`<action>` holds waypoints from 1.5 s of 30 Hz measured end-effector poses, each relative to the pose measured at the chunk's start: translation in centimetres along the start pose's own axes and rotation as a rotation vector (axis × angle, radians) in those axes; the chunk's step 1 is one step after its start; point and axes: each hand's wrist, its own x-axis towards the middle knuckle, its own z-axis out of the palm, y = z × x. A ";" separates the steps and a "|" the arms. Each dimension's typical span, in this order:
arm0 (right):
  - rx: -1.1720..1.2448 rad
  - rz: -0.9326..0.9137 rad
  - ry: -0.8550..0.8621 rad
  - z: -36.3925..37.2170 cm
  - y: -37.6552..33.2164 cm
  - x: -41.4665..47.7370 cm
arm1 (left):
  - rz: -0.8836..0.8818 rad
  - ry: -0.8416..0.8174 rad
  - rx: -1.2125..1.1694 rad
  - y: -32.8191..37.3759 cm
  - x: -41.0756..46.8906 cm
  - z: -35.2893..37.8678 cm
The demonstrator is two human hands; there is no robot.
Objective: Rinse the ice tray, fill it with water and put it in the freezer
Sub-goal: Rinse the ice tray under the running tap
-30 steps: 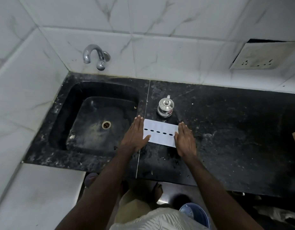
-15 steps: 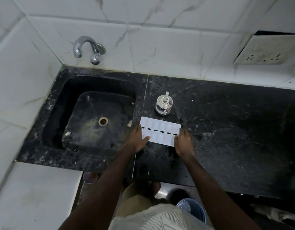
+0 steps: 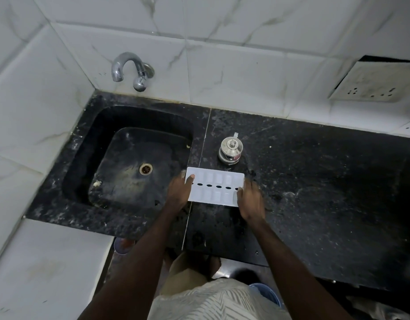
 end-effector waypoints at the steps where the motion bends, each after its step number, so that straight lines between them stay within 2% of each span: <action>1: 0.007 -0.029 0.020 -0.2 -0.4 0.1 | -0.008 0.027 -0.023 0.1 -0.2 -0.3; 6: 0.092 -0.229 0.125 -1.0 -3.5 0.8 | -0.123 0.193 -0.184 -0.5 0.1 -3.0; 9: 0.227 -0.323 0.094 -1.2 -6.2 2.1 | -0.150 0.288 -0.215 -0.6 0.2 -6.1; 15: 0.534 -0.381 0.023 -1.8 -14.5 4.2 | -0.201 0.502 -0.274 -2.3 1.4 -13.3; 19: 0.677 -0.329 0.007 -1.5 -19.8 5.2 | -0.240 0.542 -0.390 -3.0 2.2 -17.5; 27: 0.785 -0.275 -0.066 -0.4 -27.2 10.5 | -0.179 0.506 -0.494 -4.0 6.0 -23.4; 37: 0.828 0.013 -0.122 1.1 -35.2 21.2 | -0.206 0.395 -0.610 -4.7 11.6 -26.3; 40: 0.867 0.119 -0.184 1.9 -37.7 24.0 | -0.242 0.353 -0.594 -8.2 15.1 -25.3; 42: 0.910 0.195 -0.245 2.2 -39.4 25.1 | -0.270 0.311 -0.648 -15.0 21.0 -22.4; 43: 0.935 0.220 -0.279 2.4 -40.2 25.5 | -0.303 0.296 -0.633 -15.0 21.8 -22.2; 45: 1.018 0.258 -0.353 2.9 -41.8 26.3 | -0.315 0.211 -0.553 -8.0 17.4 -24.2</action>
